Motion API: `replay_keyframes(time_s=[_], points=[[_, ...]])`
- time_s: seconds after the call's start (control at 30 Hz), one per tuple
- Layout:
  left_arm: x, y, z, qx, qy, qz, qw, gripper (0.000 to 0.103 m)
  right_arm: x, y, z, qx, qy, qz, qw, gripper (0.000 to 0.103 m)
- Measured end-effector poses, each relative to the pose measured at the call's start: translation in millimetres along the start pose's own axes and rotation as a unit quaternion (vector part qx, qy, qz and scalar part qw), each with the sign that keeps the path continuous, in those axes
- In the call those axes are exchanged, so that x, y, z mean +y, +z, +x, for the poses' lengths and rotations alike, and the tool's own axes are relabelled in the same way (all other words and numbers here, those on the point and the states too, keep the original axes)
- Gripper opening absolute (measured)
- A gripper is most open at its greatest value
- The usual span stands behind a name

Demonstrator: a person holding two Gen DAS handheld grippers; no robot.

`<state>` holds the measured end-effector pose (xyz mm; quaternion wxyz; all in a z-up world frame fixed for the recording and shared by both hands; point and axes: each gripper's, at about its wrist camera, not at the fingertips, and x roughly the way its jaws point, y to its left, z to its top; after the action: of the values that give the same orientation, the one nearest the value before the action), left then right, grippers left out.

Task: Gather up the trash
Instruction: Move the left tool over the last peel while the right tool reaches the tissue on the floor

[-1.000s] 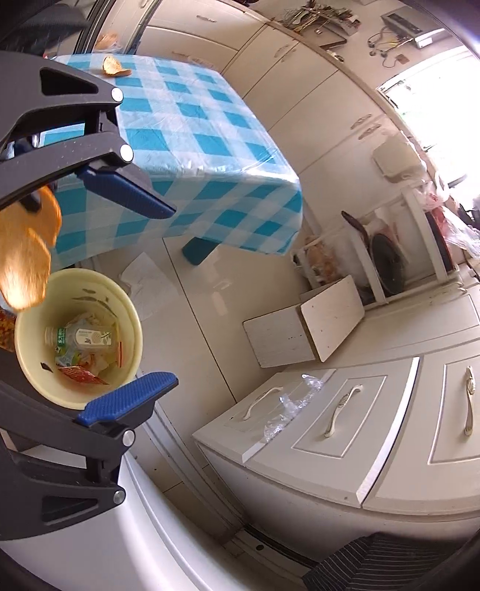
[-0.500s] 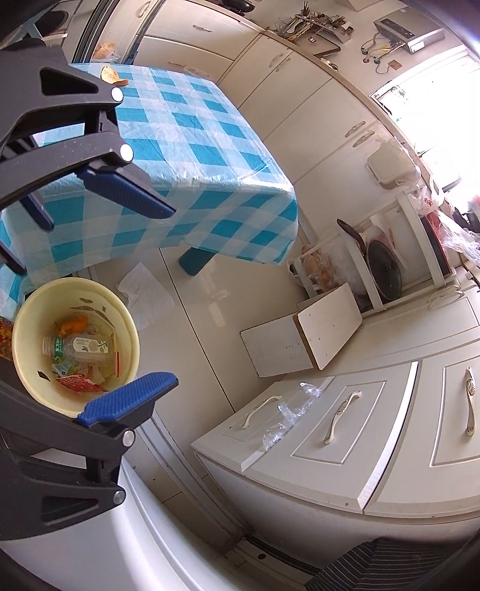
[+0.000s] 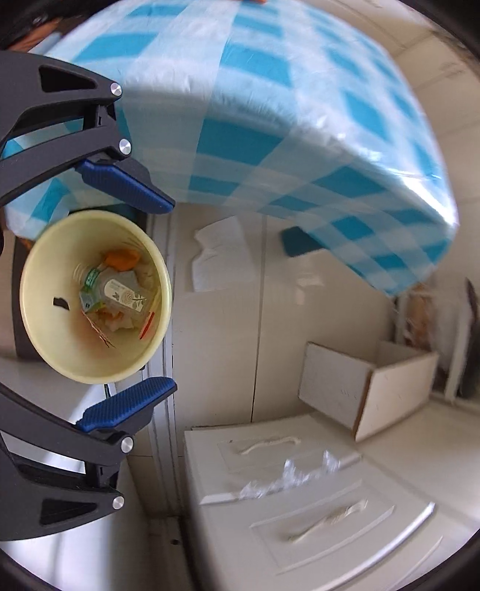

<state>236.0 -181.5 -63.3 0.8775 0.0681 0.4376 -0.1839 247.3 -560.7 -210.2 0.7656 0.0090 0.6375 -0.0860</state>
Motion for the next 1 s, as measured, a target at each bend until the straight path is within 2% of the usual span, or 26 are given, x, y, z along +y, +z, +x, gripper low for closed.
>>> replay_keyframes(time_s=[0.1,0.23,0.43,0.6,0.8,0.93,1.0], points=[[42,-3,12,0.019,0.021,-0.027,0.9993,0.067,9,23,50,0.049,-0.012,-0.027,0.998,0.086],[74,-15,43,0.062,0.015,-0.059,0.9962,0.067,7,51,122,0.117,-0.009,-0.013,0.993,0.086],[85,-16,71,0.090,0.007,-0.076,0.9931,0.067,19,82,208,0.177,-0.039,-0.013,0.983,0.089],[88,-5,86,0.101,-0.012,-0.096,0.9902,0.067,40,96,270,0.222,0.000,0.012,0.975,0.093],[83,9,99,0.106,-0.025,-0.092,0.9897,0.067,64,100,333,0.243,-0.001,0.037,0.969,0.095],[86,8,103,0.111,-0.034,-0.093,0.9888,0.067,81,96,363,0.229,-0.054,0.032,0.971,0.095],[88,9,102,0.111,-0.040,-0.096,0.9884,0.067,88,92,371,0.219,-0.065,0.036,0.973,0.095]])
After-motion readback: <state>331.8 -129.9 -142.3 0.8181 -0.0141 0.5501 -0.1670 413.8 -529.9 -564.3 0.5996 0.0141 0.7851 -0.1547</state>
